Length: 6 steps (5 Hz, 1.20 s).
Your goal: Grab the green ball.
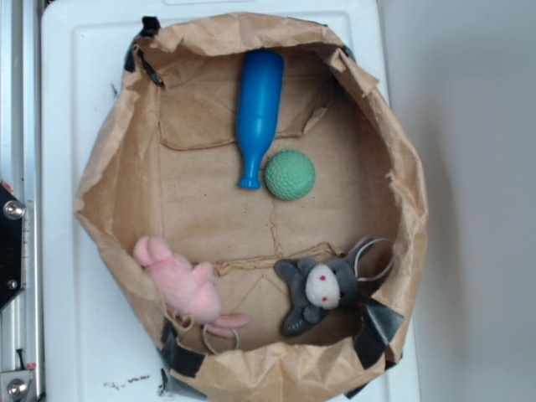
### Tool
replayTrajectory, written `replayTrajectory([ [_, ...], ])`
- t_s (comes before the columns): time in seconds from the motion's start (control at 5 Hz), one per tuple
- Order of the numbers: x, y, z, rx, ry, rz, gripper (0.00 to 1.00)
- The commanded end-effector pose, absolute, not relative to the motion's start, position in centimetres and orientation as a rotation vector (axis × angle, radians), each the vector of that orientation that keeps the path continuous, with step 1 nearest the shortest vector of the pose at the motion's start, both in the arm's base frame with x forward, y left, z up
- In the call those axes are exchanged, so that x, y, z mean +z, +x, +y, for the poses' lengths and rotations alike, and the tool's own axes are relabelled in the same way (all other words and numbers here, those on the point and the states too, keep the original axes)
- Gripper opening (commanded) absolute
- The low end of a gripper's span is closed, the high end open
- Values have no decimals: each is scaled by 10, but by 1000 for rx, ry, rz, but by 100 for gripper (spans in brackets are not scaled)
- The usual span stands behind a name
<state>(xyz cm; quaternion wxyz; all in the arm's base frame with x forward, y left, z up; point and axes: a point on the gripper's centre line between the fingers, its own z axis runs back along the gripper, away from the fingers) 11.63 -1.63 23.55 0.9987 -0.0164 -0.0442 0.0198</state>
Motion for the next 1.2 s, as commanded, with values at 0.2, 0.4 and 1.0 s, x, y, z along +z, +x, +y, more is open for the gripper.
replayTrajectory([
  [0.2,238,163,-39,51,-63,-111,100],
  [0.4,229,209,-47,86,-69,-175,100],
  [1.0,215,315,26,22,-36,-403,100],
])
